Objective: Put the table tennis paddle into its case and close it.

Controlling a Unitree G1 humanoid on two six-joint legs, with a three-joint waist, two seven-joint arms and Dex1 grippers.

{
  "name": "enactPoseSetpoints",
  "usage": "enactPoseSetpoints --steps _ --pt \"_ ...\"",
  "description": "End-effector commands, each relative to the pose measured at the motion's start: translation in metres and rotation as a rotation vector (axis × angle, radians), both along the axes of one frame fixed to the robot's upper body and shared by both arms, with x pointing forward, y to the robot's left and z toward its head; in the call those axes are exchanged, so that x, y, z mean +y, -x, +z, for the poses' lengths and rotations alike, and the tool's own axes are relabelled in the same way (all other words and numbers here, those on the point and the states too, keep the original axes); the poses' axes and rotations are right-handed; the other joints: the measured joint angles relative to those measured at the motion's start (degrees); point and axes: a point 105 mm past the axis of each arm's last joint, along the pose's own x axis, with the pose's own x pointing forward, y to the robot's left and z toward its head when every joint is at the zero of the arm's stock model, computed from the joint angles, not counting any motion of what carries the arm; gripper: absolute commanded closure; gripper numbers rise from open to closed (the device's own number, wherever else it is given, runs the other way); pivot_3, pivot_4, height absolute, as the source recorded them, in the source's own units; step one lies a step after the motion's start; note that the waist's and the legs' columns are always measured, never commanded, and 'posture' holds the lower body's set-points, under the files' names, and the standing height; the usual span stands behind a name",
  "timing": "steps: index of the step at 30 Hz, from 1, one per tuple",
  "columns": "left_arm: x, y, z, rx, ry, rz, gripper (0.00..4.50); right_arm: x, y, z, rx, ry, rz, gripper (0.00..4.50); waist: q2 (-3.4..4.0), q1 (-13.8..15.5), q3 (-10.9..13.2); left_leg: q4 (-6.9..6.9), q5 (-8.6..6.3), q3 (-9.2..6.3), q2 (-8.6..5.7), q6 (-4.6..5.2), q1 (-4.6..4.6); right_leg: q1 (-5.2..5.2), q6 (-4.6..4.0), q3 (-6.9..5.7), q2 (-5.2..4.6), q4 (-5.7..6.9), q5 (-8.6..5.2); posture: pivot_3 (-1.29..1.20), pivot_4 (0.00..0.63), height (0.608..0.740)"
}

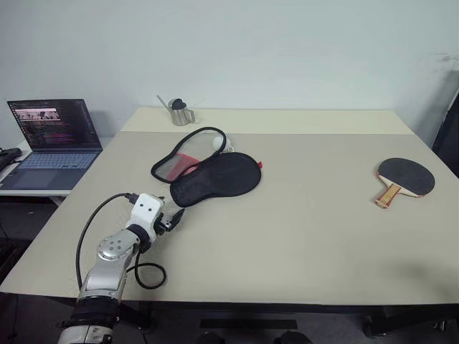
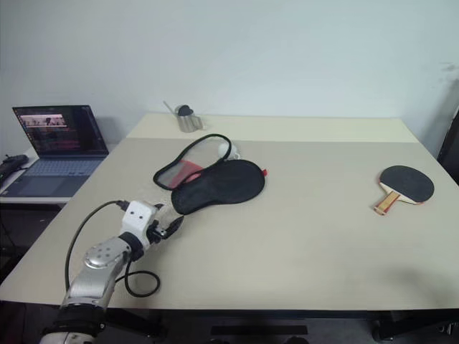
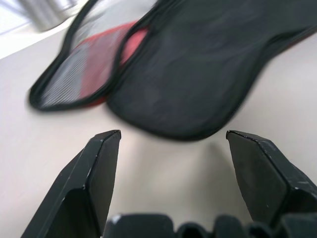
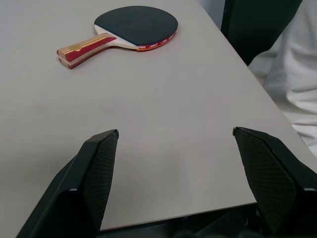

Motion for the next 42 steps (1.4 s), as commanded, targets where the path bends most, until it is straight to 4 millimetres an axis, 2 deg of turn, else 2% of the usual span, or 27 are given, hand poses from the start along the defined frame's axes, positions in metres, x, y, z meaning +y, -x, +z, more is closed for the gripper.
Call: enactPoseSetpoints --steps 1,5,9,14,18,23,27,30,34,37,42 --pt "0.008 -0.004 0.013 -0.068 -0.004 0.039 0.77 0.003 -0.002 0.014 -0.024 0.048 0.027 0.47 -0.01 0.1 0.0 0.00 0.00 0.01 0.00 0.00 -0.01 0.00 0.00 0.00 -0.01 -0.01 0.00 0.00 0.150 0.740" --pt "0.027 -0.003 0.007 -0.057 0.017 0.130 0.77 0.012 -0.012 0.015 -0.031 0.058 0.060 0.47 -0.02 0.0 0.0 -0.02 0.00 0.02 0.00 0.00 -0.01 0.00 0.01 0.00 -0.02 -0.02 0.01 0.00 0.150 0.740" --pt "0.034 -0.003 0.006 -0.070 -0.019 0.155 0.77 0.020 -0.018 0.020 -0.048 0.060 0.094 0.47 0.00 0.0 -0.2 -0.02 0.00 0.02 0.01 0.00 0.05 0.00 0.01 0.00 -0.01 0.05 0.01 0.00 0.150 0.740" --pt "0.052 0.006 0.002 -0.078 -0.034 0.224 0.77 0.037 -0.033 0.015 -0.055 0.037 0.158 0.47 -0.25 -0.2 -0.4 -0.03 0.00 0.03 0.04 0.00 0.07 0.01 0.00 0.00 0.00 0.04 0.01 0.00 0.150 0.740" --pt "0.064 0.008 0.005 -0.091 -0.034 0.262 0.77 0.069 -0.055 0.017 -0.090 0.016 0.276 0.47 -0.28 -0.7 -0.5 -0.03 0.00 0.08 0.06 0.00 0.08 0.01 0.00 0.03 -0.01 0.04 0.02 0.00 0.150 0.740" --pt "0.080 0.007 0.005 -0.091 -0.016 0.297 0.77 0.126 -0.079 0.023 -0.133 -0.005 0.454 0.47 -0.32 -1.1 -0.5 -0.04 0.00 0.05 0.08 0.00 0.11 0.01 -0.01 -0.02 0.00 0.09 0.04 0.00 0.150 0.740" --pt "0.052 -0.003 0.011 -0.097 0.108 0.156 0.77 0.161 -0.093 0.031 -0.176 -0.023 0.561 0.47 -0.41 -1.1 -0.5 -0.03 0.00 0.07 0.06 -0.01 0.06 0.01 0.33 -0.01 -0.01 0.05 0.23 0.00 0.150 0.740" --pt "0.028 -0.011 0.016 -0.079 0.162 0.036 0.77 0.179 -0.104 0.037 -0.207 -0.034 0.619 0.47 -0.59 -0.9 -0.5 0.01 0.00 0.07 0.02 0.00 -0.02 0.00 0.42 -0.01 -0.04 -0.02 0.30 0.00 0.150 0.740" --pt "0.007 -0.028 0.032 -0.058 0.209 -0.088 0.77 0.216 -0.125 0.041 -0.235 -0.050 0.727 0.47 -0.87 -0.9 -0.5 0.01 0.01 0.00 0.01 0.00 -0.06 -0.01 0.43 -0.07 -0.02 -0.02 0.32 0.00 0.150 0.740" --pt "-0.004 -0.035 0.044 -0.032 0.222 -0.184 0.77 0.242 -0.136 0.047 -0.259 -0.072 0.798 0.47 -0.88 -1.0 -0.5 0.03 0.01 -0.01 0.00 0.01 -0.04 -0.01 0.42 -0.06 0.02 0.00 0.35 0.00 0.150 0.740" --pt "-0.013 -0.041 0.075 -0.009 0.247 -0.334 0.77 0.269 -0.142 0.043 -0.249 -0.131 0.853 0.47 -0.92 -1.1 -0.5 -0.01 0.01 -0.03 0.01 0.01 -0.13 -0.07 0.41 -0.07 0.06 -0.05 0.35 0.00 0.150 0.740"
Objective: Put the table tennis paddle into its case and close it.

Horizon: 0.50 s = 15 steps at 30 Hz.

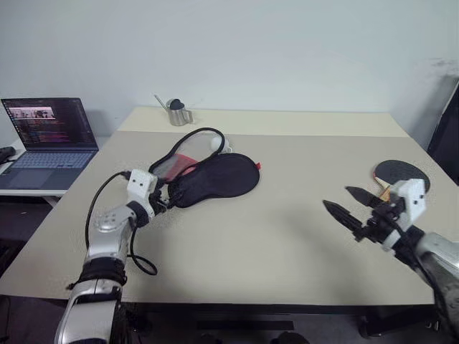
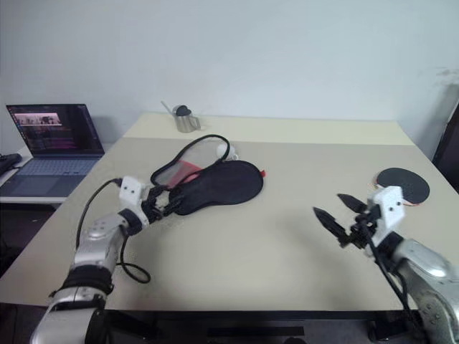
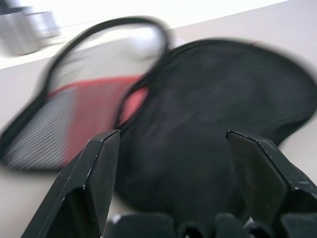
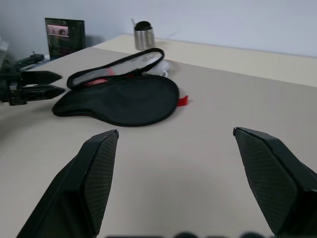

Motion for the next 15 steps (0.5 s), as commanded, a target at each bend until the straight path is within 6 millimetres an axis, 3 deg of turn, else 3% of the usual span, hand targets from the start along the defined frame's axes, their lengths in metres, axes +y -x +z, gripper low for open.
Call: enactPoseSetpoints --steps 1,8,15 --pt "0.001 -0.001 0.031 -0.023 -0.001 -0.098 0.77 0.017 0.000 0.002 -0.005 -0.020 0.031 0.47 -0.02 0.0 0.0 -0.01 0.00 -0.01 0.00 0.00 -0.04 -0.02 0.00 -0.01 0.01 -0.02 0.00 0.00 0.150 0.740" --pt "-0.010 0.006 0.055 0.052 -0.050 -0.310 0.77 0.055 -0.022 -0.008 0.043 -0.052 0.054 0.47 -0.02 -0.2 0.0 0.05 0.01 0.00 0.00 0.01 0.02 -0.02 0.00 0.01 0.01 0.07 0.02 0.00 0.150 0.740" --pt "-0.019 0.012 0.030 0.072 -0.277 -0.385 0.77 0.078 -0.034 -0.005 0.024 -0.050 0.094 0.47 -0.02 -0.2 0.0 0.01 0.03 -0.02 0.04 0.04 -0.04 -0.07 -0.21 -0.01 0.04 0.05 0.09 0.00 0.150 0.740"
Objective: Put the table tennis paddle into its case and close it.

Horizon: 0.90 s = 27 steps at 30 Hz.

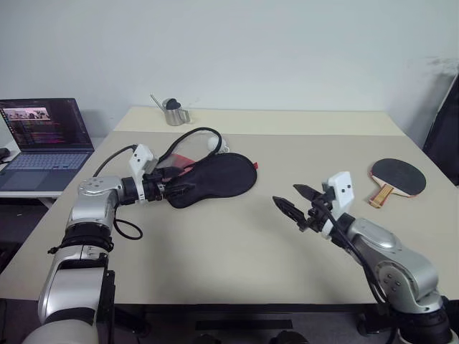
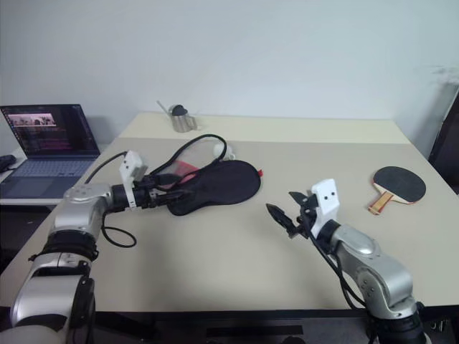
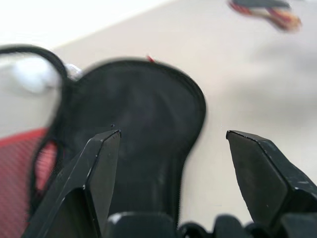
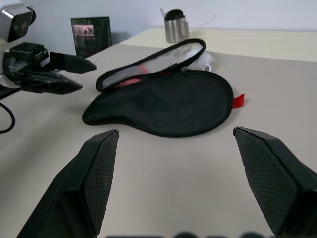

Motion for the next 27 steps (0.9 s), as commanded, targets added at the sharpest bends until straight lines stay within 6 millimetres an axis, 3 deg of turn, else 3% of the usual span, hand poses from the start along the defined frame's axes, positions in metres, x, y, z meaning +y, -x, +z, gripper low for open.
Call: enactPoseSetpoints --steps 1,5,9,15,27 --pt "-0.004 -0.002 0.000 -0.089 -0.094 -0.012 0.77 0.005 -0.001 0.010 -0.048 -0.005 0.007 0.47 0.00 0.0 0.0 0.00 0.00 -0.01 0.00 0.00 -0.05 -0.03 -0.02 -0.01 0.00 -0.01 0.01 0.00 0.150 0.740" --pt "-0.012 -0.012 -0.012 -0.145 -0.125 0.027 0.77 0.004 0.000 0.008 -0.042 -0.012 -0.003 0.47 -0.01 0.2 0.0 0.02 0.00 -0.01 -0.02 0.00 -0.14 -0.09 -0.10 -0.02 -0.03 -0.02 0.07 0.00 0.150 0.740" --pt "-0.019 -0.015 -0.025 -0.083 -0.096 0.032 0.77 0.001 0.005 0.007 -0.034 -0.009 -0.015 0.47 -0.01 0.2 0.0 0.06 0.00 -0.01 -0.02 0.00 -0.12 -0.08 0.09 -0.02 -0.02 0.03 -0.02 0.00 0.150 0.740" --pt "-0.017 -0.020 -0.037 -0.033 -0.106 0.076 0.77 0.011 0.044 0.021 -0.080 0.114 0.198 0.47 -0.01 0.1 0.0 0.04 0.00 -0.03 -0.01 0.00 -0.12 -0.09 0.09 -0.03 0.00 0.02 -0.02 0.00 0.150 0.740" --pt "-0.032 -0.031 -0.053 -0.043 -0.242 0.090 0.77 -0.002 0.039 0.036 -0.132 0.141 0.131 0.47 -0.04 0.1 0.0 0.05 0.00 -0.02 -0.03 0.00 -0.09 -0.06 0.16 -0.02 0.00 0.02 -0.03 0.00 0.150 0.740"
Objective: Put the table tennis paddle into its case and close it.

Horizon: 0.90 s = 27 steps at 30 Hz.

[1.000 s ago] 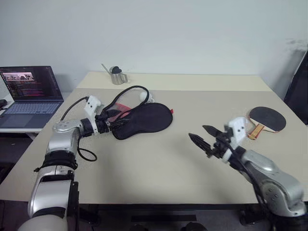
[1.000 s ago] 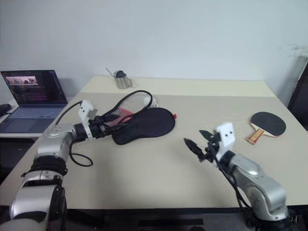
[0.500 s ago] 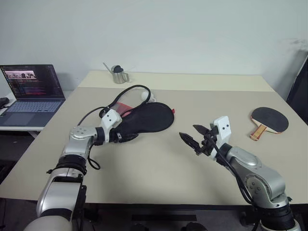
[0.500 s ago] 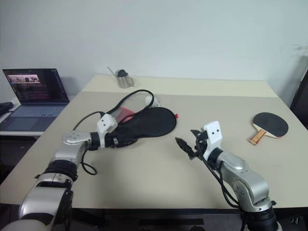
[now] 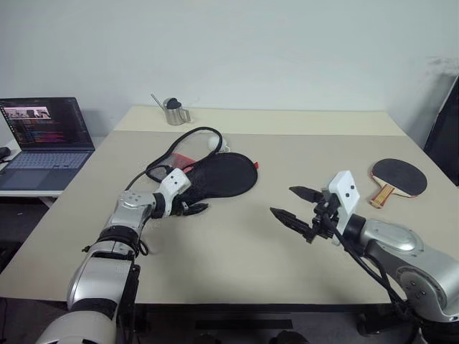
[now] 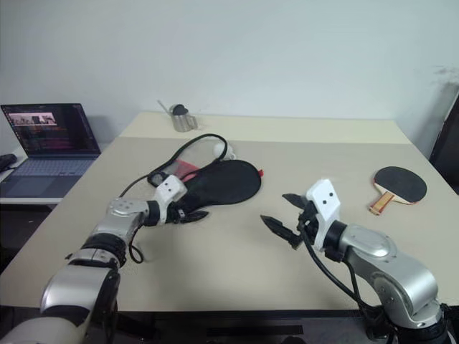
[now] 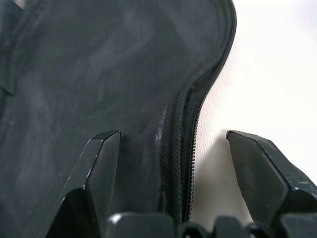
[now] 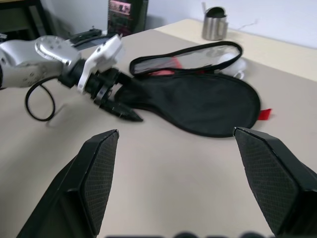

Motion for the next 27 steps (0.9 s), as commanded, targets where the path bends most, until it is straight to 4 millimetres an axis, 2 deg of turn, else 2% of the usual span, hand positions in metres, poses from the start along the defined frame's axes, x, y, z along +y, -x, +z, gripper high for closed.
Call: enactPoseSetpoints --steps 1,4,7,16,19,21,27 --pt "-0.009 -0.007 0.005 -0.043 -0.032 -0.005 0.77 0.001 0.004 0.012 -0.048 -0.021 0.003 0.47 0.00 0.1 0.0 0.00 0.00 0.00 0.00 0.00 0.00 0.00 0.00 0.00 0.00 0.00 0.00 0.00 0.150 0.740" --pt "-0.015 -0.009 0.004 -0.042 -0.035 -0.001 0.77 -0.001 0.003 0.012 -0.050 -0.030 -0.015 0.47 -0.02 0.3 0.0 0.03 0.00 -0.02 -0.02 0.00 0.01 0.04 0.02 -0.02 -0.02 0.01 0.00 0.00 0.150 0.740" --pt "-0.018 -0.009 0.001 -0.029 -0.038 -0.010 1.31 -0.004 0.003 0.014 -0.057 -0.032 -0.030 0.42 -0.02 0.4 0.0 0.09 0.00 -0.02 -0.03 0.00 0.05 0.10 0.07 -0.02 -0.03 0.01 0.03 0.00 0.150 0.740" --pt "-0.018 -0.008 -0.004 0.005 -0.026 0.003 4.43 -0.024 0.000 0.023 -0.084 -0.071 -0.115 0.42 -0.02 0.5 0.0 0.17 0.04 -0.02 0.00 0.07 0.10 0.14 0.05 -0.01 -0.01 0.04 0.13 0.00 0.150 0.740" --pt "-0.025 -0.011 0.002 -0.003 0.011 0.006 4.47 -0.031 0.000 0.023 -0.083 -0.072 -0.141 0.42 -0.02 0.5 0.0 0.16 0.04 -0.02 0.00 0.07 0.09 0.14 0.05 -0.01 0.00 0.03 0.12 0.00 0.150 0.740" --pt "-0.038 -0.014 0.008 -0.009 0.056 -0.007 4.47 -0.034 0.001 0.023 -0.082 -0.071 -0.153 0.42 -0.02 0.6 0.0 0.16 0.04 -0.01 -0.01 0.07 0.08 0.14 0.05 0.00 -0.01 0.02 0.13 0.00 0.150 0.740" --pt "-0.098 -0.027 0.032 0.036 0.349 0.061 4.47 -0.042 0.004 0.019 -0.070 -0.064 -0.182 0.42 -0.03 1.8 0.0 0.31 0.04 -0.11 -0.05 0.06 -0.15 0.12 0.07 -0.12 -0.06 -0.04 0.13 0.00 0.150 0.740"
